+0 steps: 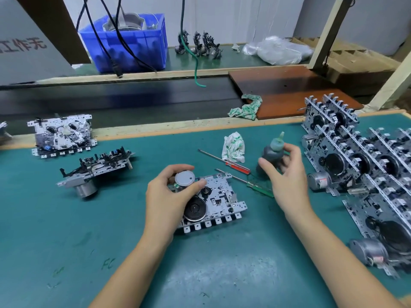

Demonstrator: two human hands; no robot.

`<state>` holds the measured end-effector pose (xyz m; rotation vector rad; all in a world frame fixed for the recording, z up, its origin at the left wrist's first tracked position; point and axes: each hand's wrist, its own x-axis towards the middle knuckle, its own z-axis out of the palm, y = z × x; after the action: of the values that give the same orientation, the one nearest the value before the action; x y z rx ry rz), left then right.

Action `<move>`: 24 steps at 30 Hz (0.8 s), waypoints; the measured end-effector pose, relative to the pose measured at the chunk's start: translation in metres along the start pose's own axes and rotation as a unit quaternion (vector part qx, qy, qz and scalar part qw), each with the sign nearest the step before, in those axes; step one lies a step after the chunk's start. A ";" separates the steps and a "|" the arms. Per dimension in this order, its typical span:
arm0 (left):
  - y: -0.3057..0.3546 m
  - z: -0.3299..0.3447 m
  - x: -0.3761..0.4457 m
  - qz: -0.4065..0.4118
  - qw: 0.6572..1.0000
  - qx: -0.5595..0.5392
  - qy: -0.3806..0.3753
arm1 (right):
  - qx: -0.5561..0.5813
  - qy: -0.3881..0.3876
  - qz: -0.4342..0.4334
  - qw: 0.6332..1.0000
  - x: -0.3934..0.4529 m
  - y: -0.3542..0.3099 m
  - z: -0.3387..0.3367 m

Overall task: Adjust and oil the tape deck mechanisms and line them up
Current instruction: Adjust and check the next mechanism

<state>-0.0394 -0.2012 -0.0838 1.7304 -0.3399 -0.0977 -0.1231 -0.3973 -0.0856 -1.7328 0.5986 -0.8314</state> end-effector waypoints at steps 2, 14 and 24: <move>0.000 0.001 0.003 0.002 1.000 0.000 -0.010 | -0.008 -0.030 0.041 0.999 0.002 0.005 0.002; -0.006 -0.032 0.023 0.062 0.977 0.079 -0.187 | -0.408 -0.356 -0.289 0.790 -0.033 -0.035 0.007; -0.010 -0.032 0.023 0.090 0.974 0.054 -0.199 | -0.500 -0.421 -0.282 0.702 -0.010 -0.046 0.028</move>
<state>-0.0076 -0.1754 -0.0846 1.7746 -0.8073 -0.3000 -0.1081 -0.3594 -0.0488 -3.0908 -0.2460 0.1121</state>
